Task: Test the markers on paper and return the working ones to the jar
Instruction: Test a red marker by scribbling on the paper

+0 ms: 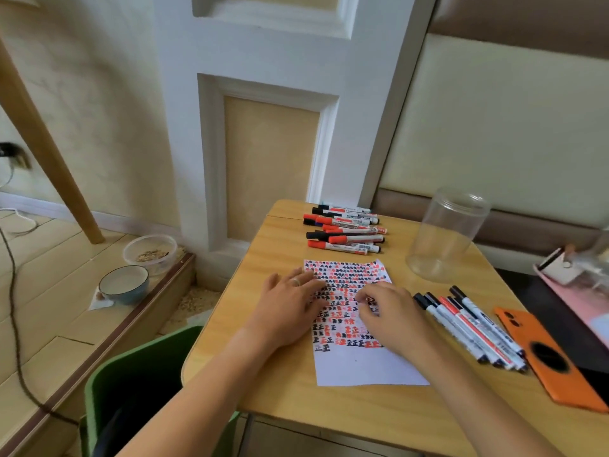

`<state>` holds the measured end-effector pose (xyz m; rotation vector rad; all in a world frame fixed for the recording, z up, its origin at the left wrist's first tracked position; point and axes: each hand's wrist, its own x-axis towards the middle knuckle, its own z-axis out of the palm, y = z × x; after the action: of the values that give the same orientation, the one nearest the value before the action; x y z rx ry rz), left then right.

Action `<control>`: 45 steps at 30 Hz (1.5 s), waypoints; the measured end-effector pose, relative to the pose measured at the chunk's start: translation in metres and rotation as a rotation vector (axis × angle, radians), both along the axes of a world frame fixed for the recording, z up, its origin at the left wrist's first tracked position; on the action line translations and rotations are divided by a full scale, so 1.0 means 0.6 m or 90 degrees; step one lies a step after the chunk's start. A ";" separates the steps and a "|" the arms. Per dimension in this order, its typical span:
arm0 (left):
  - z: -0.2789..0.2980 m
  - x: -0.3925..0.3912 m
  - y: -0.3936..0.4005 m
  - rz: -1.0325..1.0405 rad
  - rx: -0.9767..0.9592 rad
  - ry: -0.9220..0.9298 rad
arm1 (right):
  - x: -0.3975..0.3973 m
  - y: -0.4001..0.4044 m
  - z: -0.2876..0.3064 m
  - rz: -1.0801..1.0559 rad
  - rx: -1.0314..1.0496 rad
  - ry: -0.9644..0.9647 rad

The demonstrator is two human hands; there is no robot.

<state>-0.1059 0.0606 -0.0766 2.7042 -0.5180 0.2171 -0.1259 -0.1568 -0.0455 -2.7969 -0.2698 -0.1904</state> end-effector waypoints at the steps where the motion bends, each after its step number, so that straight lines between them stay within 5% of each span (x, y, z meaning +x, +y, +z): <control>1: -0.004 0.001 0.001 0.002 -0.004 0.003 | 0.013 0.000 0.006 -0.013 -0.005 -0.007; 10: -0.010 0.004 0.003 0.010 -0.027 0.012 | 0.173 0.005 0.034 0.001 0.038 -0.103; 25: -0.009 0.004 0.002 0.013 -0.030 0.002 | 0.256 0.046 0.011 0.078 -0.178 -0.251; 34: -0.004 -0.002 0.002 0.007 -0.039 -0.008 | 0.153 0.042 0.042 0.218 -0.144 -0.412; 41: 0.004 -0.018 0.003 0.018 -0.157 -0.113 | 0.008 0.016 0.019 0.245 -0.037 -0.287; 45: 0.021 -0.044 0.001 -0.118 -0.189 -0.108 | -0.052 0.007 0.005 0.231 0.002 -0.282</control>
<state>-0.1326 0.0615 -0.0638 2.3459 -0.7198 0.4383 -0.1571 -0.1524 -0.0422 -2.6123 -0.8674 -0.7177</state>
